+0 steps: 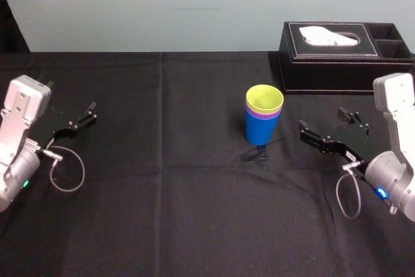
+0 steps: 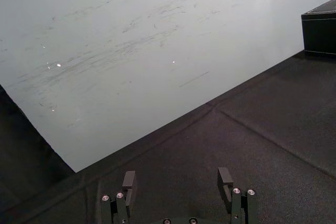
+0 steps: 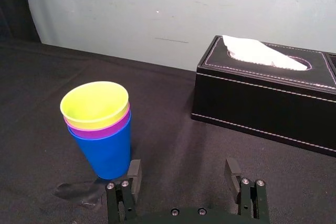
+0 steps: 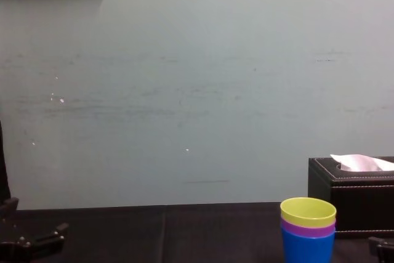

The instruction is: Stack the three plastic cups sequentially using one hand.

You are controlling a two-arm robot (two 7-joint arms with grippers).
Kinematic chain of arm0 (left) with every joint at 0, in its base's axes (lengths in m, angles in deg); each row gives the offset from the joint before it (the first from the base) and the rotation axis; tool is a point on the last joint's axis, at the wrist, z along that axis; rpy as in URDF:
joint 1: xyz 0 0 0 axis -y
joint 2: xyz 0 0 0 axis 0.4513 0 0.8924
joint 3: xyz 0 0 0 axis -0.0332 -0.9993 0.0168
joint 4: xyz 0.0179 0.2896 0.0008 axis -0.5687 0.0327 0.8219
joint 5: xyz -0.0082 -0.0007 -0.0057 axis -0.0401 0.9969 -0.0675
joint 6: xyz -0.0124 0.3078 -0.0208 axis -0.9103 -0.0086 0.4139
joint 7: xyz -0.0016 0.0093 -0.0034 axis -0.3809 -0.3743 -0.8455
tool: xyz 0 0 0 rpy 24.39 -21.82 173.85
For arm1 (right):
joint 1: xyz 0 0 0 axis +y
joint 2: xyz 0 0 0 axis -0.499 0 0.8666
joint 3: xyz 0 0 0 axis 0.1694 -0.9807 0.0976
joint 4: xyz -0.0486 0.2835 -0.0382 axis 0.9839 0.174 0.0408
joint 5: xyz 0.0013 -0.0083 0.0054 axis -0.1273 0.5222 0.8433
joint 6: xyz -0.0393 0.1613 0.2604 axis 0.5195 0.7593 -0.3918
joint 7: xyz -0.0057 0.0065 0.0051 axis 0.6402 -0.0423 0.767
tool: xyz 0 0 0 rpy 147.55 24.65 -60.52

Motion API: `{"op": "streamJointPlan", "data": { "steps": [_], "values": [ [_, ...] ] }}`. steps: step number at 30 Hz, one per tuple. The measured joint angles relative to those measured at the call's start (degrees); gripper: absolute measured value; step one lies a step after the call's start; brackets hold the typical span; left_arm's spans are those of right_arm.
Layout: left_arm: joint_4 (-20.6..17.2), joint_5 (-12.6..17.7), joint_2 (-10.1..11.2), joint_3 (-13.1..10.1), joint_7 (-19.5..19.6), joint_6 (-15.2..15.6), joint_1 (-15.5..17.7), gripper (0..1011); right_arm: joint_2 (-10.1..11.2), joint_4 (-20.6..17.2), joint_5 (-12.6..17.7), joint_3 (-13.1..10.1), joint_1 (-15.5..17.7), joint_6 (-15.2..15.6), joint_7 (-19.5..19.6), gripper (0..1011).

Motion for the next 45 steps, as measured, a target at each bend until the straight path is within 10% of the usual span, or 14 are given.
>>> {"op": "streamJointPlan", "data": {
  "steps": [45],
  "values": [
    [0.0, 0.0, 0.0, 0.0, 0.0, 0.0, 0.0, 1011, 0.0, 0.0, 0.0, 0.0, 0.0, 0.0, 0.0, 1003]
  ]
}}
